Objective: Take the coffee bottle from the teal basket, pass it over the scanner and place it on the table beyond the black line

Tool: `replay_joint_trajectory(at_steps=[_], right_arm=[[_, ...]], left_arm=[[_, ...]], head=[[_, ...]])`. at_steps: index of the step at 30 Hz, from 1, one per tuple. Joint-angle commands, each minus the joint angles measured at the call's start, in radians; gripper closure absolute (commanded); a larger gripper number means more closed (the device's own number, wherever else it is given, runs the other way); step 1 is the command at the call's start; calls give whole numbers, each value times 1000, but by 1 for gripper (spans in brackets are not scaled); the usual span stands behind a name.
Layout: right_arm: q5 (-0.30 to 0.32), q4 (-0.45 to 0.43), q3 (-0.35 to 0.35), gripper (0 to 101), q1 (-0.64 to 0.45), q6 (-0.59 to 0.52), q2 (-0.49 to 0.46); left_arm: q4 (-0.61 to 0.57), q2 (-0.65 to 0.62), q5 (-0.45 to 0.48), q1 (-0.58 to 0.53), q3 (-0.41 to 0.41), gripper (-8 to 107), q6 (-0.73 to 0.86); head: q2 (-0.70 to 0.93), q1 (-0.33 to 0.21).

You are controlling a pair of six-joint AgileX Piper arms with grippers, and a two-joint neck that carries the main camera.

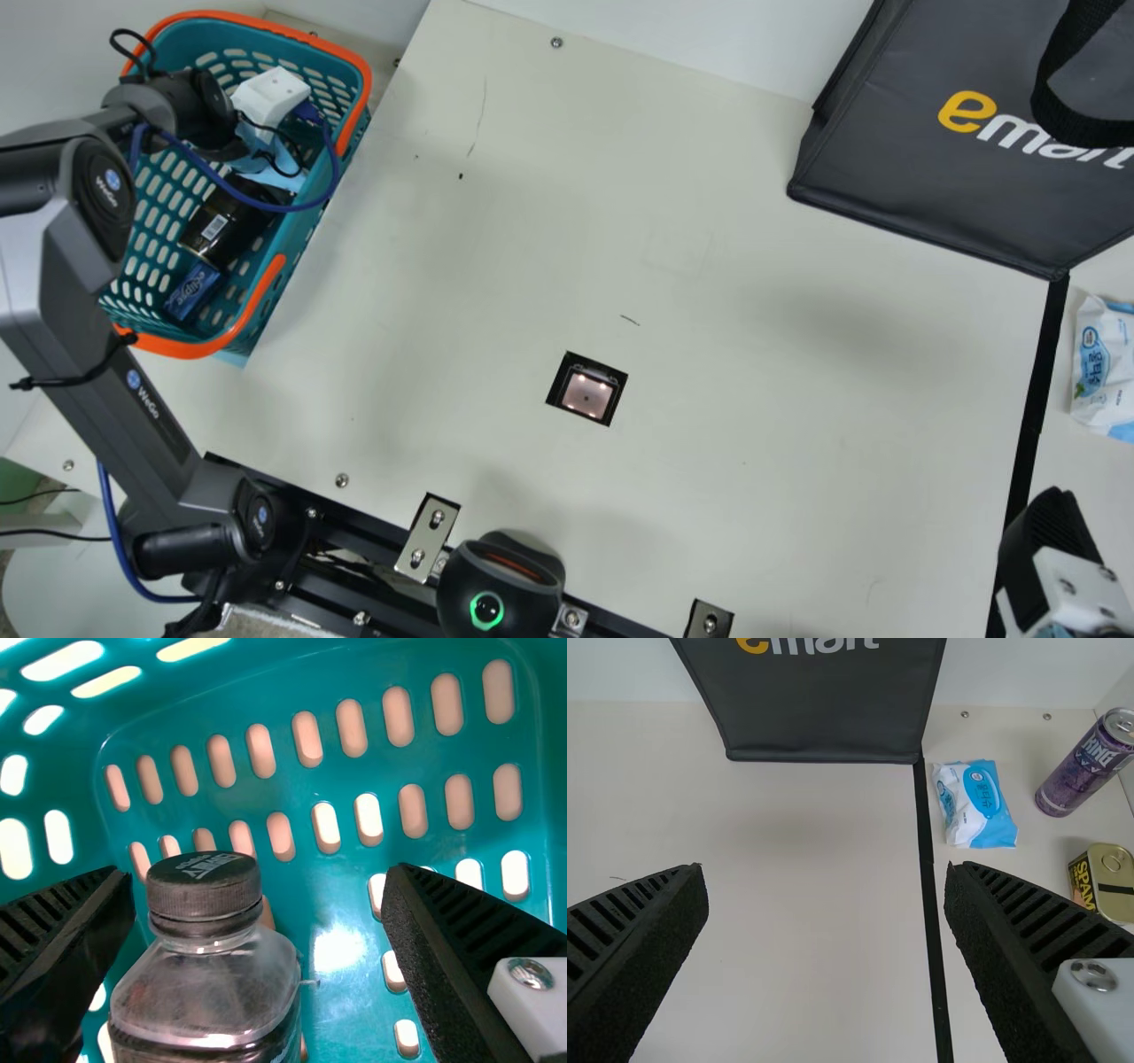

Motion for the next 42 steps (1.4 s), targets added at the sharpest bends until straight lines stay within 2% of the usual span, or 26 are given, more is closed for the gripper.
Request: replay_joint_trajectory(at_steps=[1,4,19,27,42], right_arm=[[0,0,0,6,0,0,0],[0,0,0,6,0,0,0],[0,0,0,6,0,0,0],[0,0,0,6,0,0,0],[0,0,0,6,0,0,0]], left_arm=[[5,6,12,-1,-8,9,0],[9,16,30,-2,-23,9,-1],[15,46,58,6,-72,107,12],[-23,27,69,16,-80,107,39],[-138,-94,139,52,-54,107,101]], head=[[2,-29],[2,-29],[2,-29],[2,-29],[2,-29]])
